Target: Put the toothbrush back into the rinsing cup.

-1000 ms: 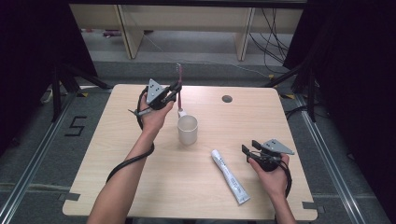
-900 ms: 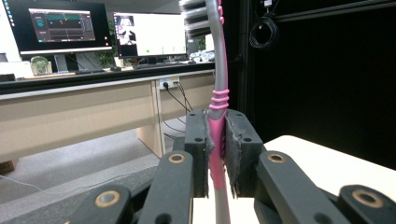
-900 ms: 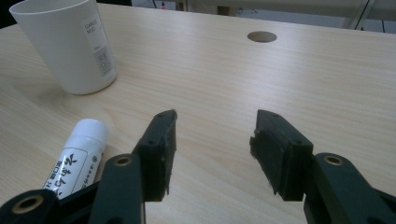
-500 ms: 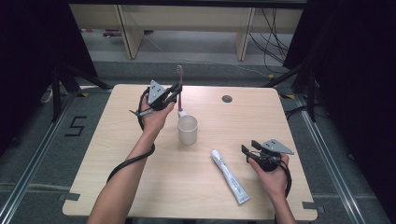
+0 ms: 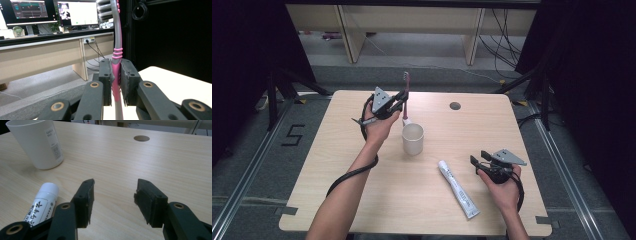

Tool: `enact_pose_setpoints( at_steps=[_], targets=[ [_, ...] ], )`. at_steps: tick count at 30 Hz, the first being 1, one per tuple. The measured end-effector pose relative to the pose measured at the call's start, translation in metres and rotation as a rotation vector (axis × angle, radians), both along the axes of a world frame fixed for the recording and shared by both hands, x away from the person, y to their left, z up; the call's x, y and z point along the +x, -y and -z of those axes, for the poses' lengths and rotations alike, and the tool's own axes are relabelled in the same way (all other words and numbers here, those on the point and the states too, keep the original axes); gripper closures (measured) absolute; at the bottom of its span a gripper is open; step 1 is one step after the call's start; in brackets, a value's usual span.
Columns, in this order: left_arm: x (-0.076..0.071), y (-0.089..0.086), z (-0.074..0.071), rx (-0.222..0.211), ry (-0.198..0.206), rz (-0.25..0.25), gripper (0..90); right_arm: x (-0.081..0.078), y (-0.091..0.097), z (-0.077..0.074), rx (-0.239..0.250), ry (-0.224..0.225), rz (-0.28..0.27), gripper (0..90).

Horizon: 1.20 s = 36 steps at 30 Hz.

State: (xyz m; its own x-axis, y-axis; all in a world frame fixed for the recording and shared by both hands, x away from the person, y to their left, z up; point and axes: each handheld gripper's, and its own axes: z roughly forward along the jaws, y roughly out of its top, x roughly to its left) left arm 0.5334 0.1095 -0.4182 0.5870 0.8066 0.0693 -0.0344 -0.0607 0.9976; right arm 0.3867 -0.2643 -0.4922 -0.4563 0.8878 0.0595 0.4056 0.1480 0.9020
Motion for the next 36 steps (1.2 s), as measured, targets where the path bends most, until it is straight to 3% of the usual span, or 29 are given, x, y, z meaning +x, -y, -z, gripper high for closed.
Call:
enact_pose_setpoints(
  at_steps=[3, 4, 5, 9, 15, 16, 23, 29, 30, 36],
  targets=[
    [-0.0004, 0.0004, 0.0002, 0.005, -0.001, -0.002, 79.8, 0.0001, -0.0002, 0.0003, 0.002, -0.002, 0.0, 49.2],
    [-0.0008, 0.0005, 0.0007, 0.009, -0.003, 0.001, 79.8, -0.0025, -0.0017, -0.0007, 0.016, -0.038, 0.008, 49.1],
    [-0.0008, 0.0005, 0.0007, 0.009, -0.003, 0.001, 79.8, -0.0012, 0.0002, -0.001, -0.006, -0.014, 0.0, 49.1],
    [-0.0023, -0.0015, 0.004, 0.01, -0.013, 0.0, 79.8, -0.0005, -0.0001, -0.0009, -0.011, -0.004, -0.001, 49.1],
    [-0.0035, -0.0036, 0.0068, 0.01, -0.017, 0.001, 79.8, -0.0006, -0.0029, 0.0007, 0.005, -0.014, 0.001, 49.1],
    [-0.004, -0.0036, 0.0071, 0.013, -0.017, 0.004, 79.7, -0.0016, -0.0053, 0.0008, 0.031, -0.032, 0.01, 49.1],
    [-0.0061, -0.0036, 0.0071, 0.026, -0.026, 0.007, 79.7, -0.0032, -0.0055, -0.0005, 0.019, -0.049, 0.016, 49.1],
    [-0.0071, -0.0048, 0.0079, 0.037, -0.033, 0.006, 79.7, -0.0025, -0.0052, -0.0004, 0.014, -0.043, 0.012, 49.1],
    [-0.0072, -0.0051, 0.008, 0.038, -0.034, 0.007, 79.7, -0.0001, -0.003, 0.0001, -0.016, -0.007, -0.002, 49.1],
    [-0.0082, -0.0056, 0.0092, 0.045, -0.048, 0.011, 79.7, 0.0007, -0.0036, 0.0008, -0.014, 0.0, -0.008, 49.1]
  ],
)
